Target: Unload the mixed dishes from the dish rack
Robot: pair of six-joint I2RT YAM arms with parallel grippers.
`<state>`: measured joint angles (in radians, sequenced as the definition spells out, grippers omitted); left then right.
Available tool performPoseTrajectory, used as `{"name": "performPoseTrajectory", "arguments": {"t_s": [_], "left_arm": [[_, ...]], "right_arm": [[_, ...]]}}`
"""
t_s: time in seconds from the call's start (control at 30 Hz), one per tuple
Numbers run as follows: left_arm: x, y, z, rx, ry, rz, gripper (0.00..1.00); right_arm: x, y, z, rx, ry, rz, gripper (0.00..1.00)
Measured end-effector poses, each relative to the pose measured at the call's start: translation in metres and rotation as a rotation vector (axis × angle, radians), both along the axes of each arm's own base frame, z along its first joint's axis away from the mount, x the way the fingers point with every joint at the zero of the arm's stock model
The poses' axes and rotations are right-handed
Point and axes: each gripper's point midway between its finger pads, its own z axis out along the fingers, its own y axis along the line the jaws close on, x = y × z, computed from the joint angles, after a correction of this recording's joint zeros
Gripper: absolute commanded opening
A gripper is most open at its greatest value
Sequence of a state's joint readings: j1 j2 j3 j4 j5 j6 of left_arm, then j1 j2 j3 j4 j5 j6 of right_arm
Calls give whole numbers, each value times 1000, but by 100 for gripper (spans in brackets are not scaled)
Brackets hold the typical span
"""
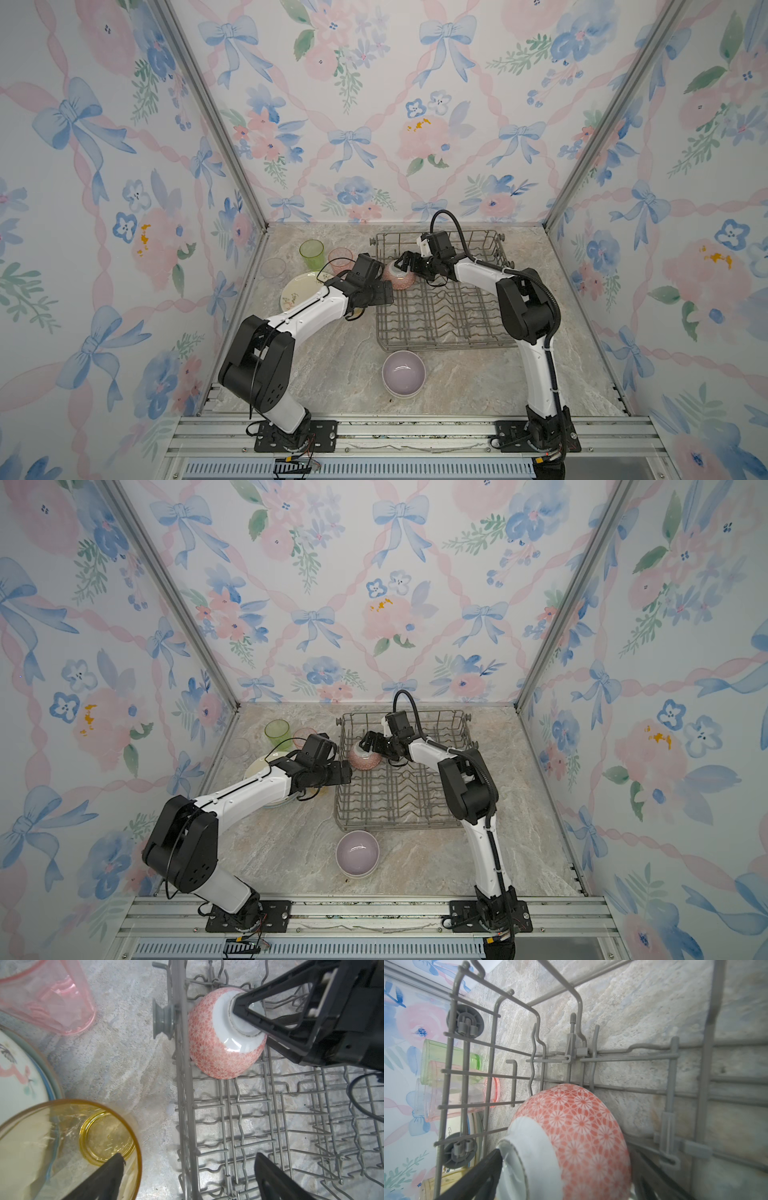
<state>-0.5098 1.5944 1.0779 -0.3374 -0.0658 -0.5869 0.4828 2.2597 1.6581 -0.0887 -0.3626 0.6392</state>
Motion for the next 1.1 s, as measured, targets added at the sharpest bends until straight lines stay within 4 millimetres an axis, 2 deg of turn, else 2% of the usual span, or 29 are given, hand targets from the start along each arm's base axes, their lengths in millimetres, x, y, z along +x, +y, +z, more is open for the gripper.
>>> {"name": "performPoseTrajectory", "arguments": {"t_s": [0.27,0.5,0.67,0.87,1.1], "left_arm": [[3,-2,4,1,-11,-7,91],[5,-3,-16,30,30,-15,87],[12,-6,-25,45,45,-24,84],[21,-9,-34,67,55,-24,82],[31,-10,-28,78,29,-17,83]], "right_arm": [[-10,8,5,66,-1,-8,97],[-25,10,16,91,27,-19,97],[-27,11,24,105,29,-19,97],[-28,9,23,109,41,-16,97],[-29,9,23,111,47,-12,97]]}}
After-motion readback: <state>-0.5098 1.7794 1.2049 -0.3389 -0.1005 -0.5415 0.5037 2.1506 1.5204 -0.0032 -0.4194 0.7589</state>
